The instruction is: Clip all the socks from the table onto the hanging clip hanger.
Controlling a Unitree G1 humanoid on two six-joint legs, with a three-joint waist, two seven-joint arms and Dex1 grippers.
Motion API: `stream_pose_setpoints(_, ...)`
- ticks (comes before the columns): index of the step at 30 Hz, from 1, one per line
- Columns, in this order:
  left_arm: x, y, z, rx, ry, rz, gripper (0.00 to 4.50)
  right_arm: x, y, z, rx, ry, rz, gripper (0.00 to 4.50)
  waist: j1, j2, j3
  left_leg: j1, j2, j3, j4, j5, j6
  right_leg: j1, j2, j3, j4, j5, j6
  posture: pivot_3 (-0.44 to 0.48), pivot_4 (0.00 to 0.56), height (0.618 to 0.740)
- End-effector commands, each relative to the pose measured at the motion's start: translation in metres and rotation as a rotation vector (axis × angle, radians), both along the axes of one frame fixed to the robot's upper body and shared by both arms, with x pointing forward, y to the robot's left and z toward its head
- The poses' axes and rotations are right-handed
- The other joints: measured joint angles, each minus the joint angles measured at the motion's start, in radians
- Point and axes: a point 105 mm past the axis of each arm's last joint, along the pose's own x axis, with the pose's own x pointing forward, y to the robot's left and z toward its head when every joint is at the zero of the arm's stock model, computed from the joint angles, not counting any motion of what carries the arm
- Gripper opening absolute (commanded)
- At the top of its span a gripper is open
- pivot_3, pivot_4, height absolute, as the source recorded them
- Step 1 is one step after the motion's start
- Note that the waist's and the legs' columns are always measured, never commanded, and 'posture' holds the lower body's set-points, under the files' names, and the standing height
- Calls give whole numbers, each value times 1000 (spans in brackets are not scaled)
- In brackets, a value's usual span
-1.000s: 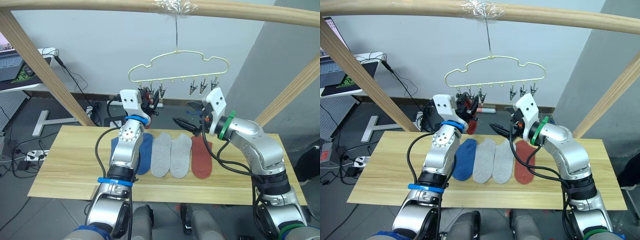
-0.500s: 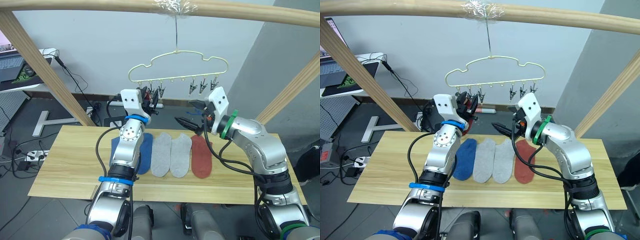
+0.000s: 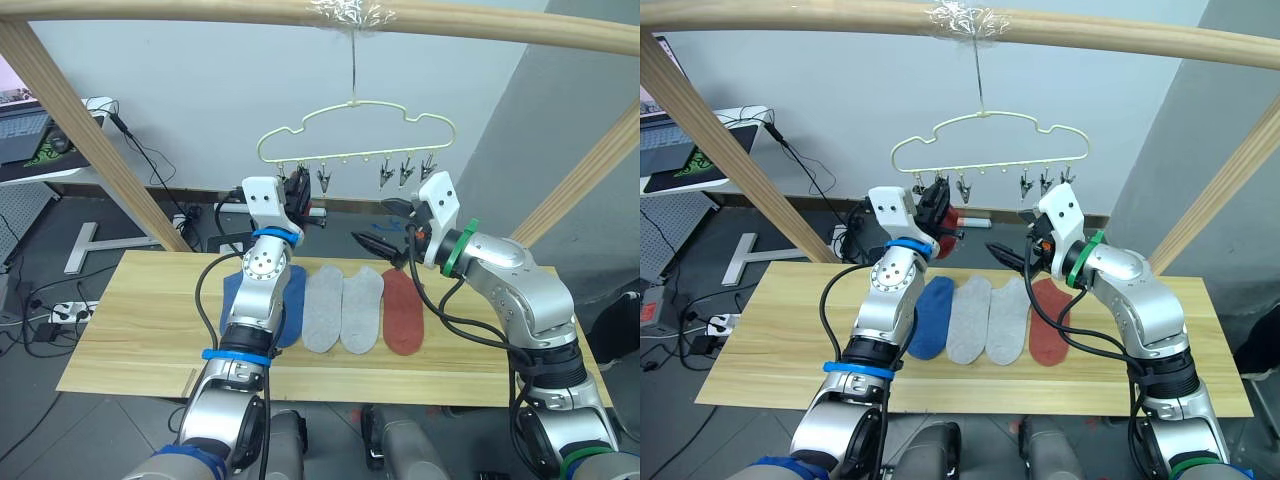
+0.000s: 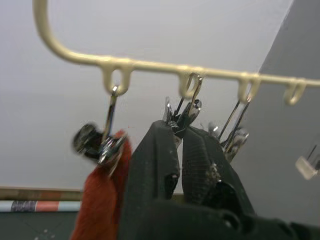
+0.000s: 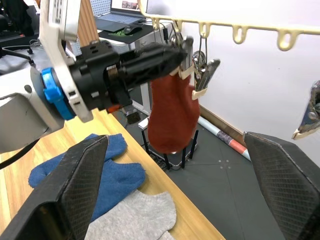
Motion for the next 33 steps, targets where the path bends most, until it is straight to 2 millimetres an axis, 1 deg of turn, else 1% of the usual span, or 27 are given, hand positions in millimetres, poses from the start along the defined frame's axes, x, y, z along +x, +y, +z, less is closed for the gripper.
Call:
stream_pose_setpoints(1,-1,-3,12,-7,-49,-10,213,-5,1,22,27,-76,16,4500,-2,0,0,0,0,0,0,0,0,0,0,0,0,0,0,-118,189,740)
stream_pose_setpoints(6,1,-2,13,-3,-52,-8,213,-5,1,21,28,-75,17,4500,-5,0,0,0,0,0,0,0,0,0,0,0,0,0,0,-117,191,740)
stream_pose_setpoints(11,0,1,6,12,-26,6,213,-5,2,22,31,-77,17,4500,-6,0,0,0,0,0,0,0,0,0,0,0,0,1,-1,-115,191,740)
stream_pose_setpoints(12,0,1,6,15,-29,8,213,-4,2,22,30,-77,17,4500,-6,0,0,0,0,0,0,0,0,0,0,0,0,2,-4,-116,191,740)
stream_pose_setpoints(17,0,1,8,18,-40,17,213,-4,2,22,30,-77,17,4500,-6,0,0,0,0,0,0,0,0,0,0,0,1,2,-4,-115,191,740)
stream_pose_setpoints(19,0,1,8,19,-39,20,943,-4,2,22,29,-77,17,4500,-6,0,0,0,0,0,0,0,0,0,0,0,1,2,-4,-114,192,740)
stream_pose_setpoints(20,1,1,8,19,-39,22,1184,-4,1,22,28,-78,17,4500,-6,0,0,0,0,0,0,0,0,0,0,0,1,2,-4,-114,192,740)
stream_pose_setpoints(24,1,0,9,16,-39,22,2450,-3,1,23,27,-80,14,4500,-6,0,0,0,0,0,0,0,0,0,0,0,1,3,-4,-114,192,740)
stream_pose_setpoints(33,0,0,10,13,-42,22,2450,-3,1,23,26,-81,13,4500,-6,0,0,0,0,0,1,0,0,0,0,0,1,3,-4,-113,193,740)
